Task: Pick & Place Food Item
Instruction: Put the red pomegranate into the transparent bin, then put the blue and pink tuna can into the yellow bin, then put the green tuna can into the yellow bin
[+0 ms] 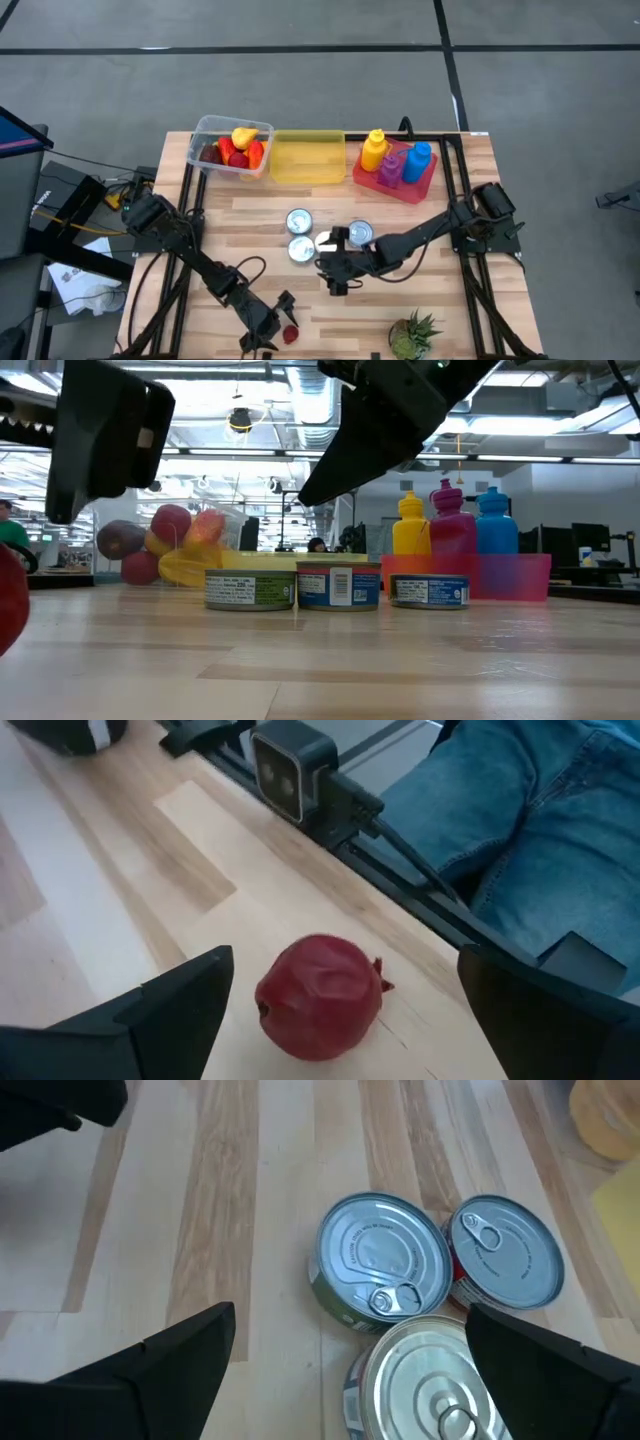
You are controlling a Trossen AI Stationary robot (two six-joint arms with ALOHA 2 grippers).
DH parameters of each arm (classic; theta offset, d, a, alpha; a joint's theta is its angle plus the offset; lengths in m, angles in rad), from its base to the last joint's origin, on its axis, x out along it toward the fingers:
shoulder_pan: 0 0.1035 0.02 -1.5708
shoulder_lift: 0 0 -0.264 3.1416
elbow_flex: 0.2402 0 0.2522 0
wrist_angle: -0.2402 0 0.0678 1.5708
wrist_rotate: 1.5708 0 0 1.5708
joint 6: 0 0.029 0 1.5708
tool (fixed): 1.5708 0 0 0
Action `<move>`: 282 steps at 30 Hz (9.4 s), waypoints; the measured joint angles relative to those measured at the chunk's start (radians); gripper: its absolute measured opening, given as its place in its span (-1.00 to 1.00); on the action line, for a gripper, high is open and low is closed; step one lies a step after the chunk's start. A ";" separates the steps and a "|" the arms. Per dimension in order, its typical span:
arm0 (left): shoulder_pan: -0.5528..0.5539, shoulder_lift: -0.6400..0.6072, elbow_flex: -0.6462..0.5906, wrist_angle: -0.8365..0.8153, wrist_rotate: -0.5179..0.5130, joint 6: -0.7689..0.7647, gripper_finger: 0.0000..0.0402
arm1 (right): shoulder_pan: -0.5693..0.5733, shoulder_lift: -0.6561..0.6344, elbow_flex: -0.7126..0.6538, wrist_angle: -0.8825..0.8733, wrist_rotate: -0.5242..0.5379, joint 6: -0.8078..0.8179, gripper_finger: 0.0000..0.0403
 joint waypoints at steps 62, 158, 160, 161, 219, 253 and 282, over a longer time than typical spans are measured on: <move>0.095 -0.022 -0.041 0.142 0.186 0.031 -0.13 | 0.007 0.000 0.000 0.013 0.000 0.006 0.89; 0.703 -0.971 -0.547 0.116 0.287 -0.010 0.28 | 0.043 0.010 0.000 -0.138 0.000 -0.027 0.89; 0.690 -0.975 -0.547 0.106 0.287 0.015 0.27 | 0.027 0.011 0.000 -0.157 0.000 -0.032 0.86; 0.685 -0.975 -0.547 0.106 0.288 0.027 0.27 | 0.019 0.020 0.000 -0.163 0.002 -0.037 0.83; 0.681 -1.060 -0.680 0.192 0.341 -0.022 0.04 | -0.322 0.183 0.374 -0.382 0.370 -0.560 -1.00; 0.681 -1.060 -0.680 0.194 0.341 -0.022 0.04 | -0.707 0.257 0.386 -0.350 -0.132 -0.553 -1.00; 0.681 -1.059 -0.699 0.187 0.310 -0.019 0.04 | -0.317 0.252 0.588 -0.636 -0.156 -0.417 0.14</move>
